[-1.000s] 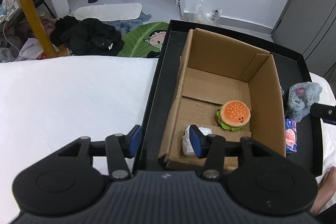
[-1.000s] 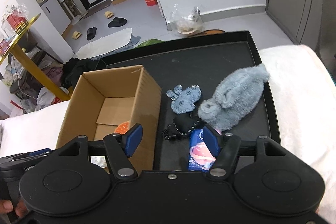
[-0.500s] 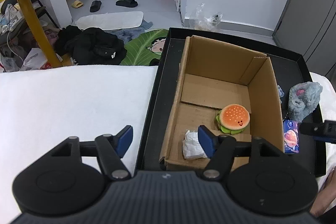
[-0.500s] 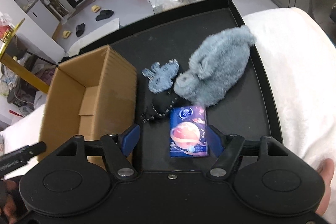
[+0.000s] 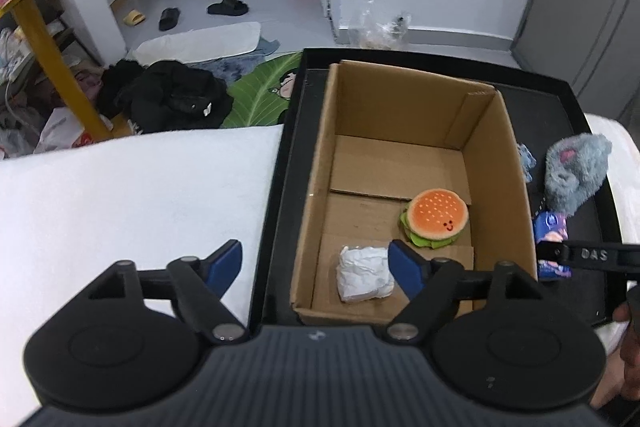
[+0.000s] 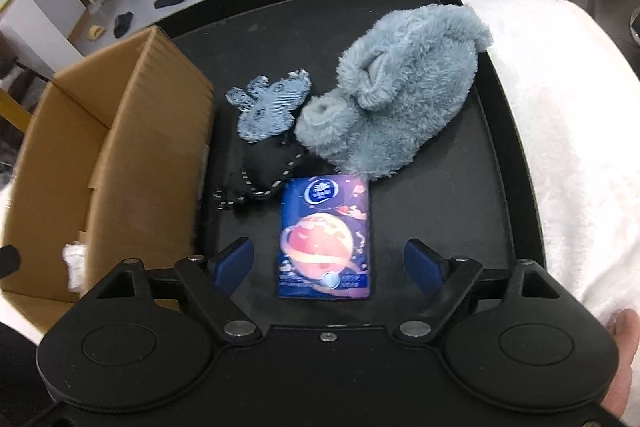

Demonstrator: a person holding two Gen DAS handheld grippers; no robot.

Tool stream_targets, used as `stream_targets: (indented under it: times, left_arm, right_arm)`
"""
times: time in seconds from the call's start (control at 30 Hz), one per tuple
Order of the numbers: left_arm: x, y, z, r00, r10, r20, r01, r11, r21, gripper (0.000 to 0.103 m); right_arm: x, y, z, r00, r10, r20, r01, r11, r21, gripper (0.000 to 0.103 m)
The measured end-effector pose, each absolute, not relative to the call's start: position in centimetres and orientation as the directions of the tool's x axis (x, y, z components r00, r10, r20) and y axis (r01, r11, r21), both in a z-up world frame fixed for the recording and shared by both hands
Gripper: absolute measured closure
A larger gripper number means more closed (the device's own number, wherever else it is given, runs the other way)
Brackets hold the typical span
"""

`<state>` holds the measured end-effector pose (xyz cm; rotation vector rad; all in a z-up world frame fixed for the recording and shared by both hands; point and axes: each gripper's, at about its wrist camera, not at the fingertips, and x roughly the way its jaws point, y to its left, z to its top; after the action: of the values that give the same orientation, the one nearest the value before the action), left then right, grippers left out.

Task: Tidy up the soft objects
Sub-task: 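Return the right gripper to the blue tissue pack and grasp it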

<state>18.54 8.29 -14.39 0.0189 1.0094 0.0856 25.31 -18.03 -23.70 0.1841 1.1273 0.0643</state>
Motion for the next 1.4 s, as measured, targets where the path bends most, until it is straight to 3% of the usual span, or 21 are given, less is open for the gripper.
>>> stream_targets:
  times: [0.07,0.2,0.43,0.57,0.63,0.8,0.9,1.0,1.4]
  left_arm:
    - [18.5,7.8,-14.5,0.531,0.089,-0.843,-0.044,0.996,0.078,0.022]
    - [18.5,7.5,-14.6,0.529,0.093,-0.844,-0.036,0.996,0.087,0.021]
    - [18.5,7.9,-14.4,0.524,0.074,-0.848,-0.043,0.997,0.060,0.021]
    - [18.3,7.8,-14.3,0.531,0.078,-0.844,-0.039,0.997,0.068,0.021]
    - [18.1,7.8,-14.3,0.535,0.077,-0.841,-0.037,0.997,0.068,0.021]
    - [18.1,7.8,-14.2,0.539,0.077,-0.839,-0.044,0.997,0.063,0.021]
    - [18.2,7.8,-14.2,0.538,0.076,-0.839,-0.046,0.997,0.061,0.021]
    - [18.1,7.9,-14.2,0.539,0.078,-0.839,-0.045,0.997,0.063,0.021]
    - [17.6,8.2,-13.8,0.554,0.073,-0.829,-0.057,0.997,0.050,0.021]
  right_arm:
    - [25.3,-17.9,-24.0,0.431,0.113,-0.895,0.042,0.989,0.144,0.026]
    - [25.0,-18.1,-24.1,0.422,0.140,-0.896,0.025,0.986,0.166,0.059]
    - [24.6,-18.1,-23.6,0.438,0.124,-0.890,0.017,0.989,0.146,0.071]
    - [24.7,-18.2,-23.7,0.433,0.116,-0.894,0.019,0.990,0.137,0.068]
    - [24.9,-18.0,-23.7,0.434,0.113,-0.894,0.018,0.991,0.134,0.052]
    - [25.2,-16.8,-24.5,0.433,0.096,-0.896,-0.014,0.995,0.100,0.039]
    - [25.0,-16.2,-25.0,0.418,0.074,-0.905,-0.042,0.997,0.062,0.039]
    - [24.6,-15.8,-25.0,0.437,0.047,-0.898,-0.060,0.998,0.023,0.052]
    - [22.6,-17.4,-21.4,0.487,0.076,-0.870,-0.035,0.997,0.067,0.053]
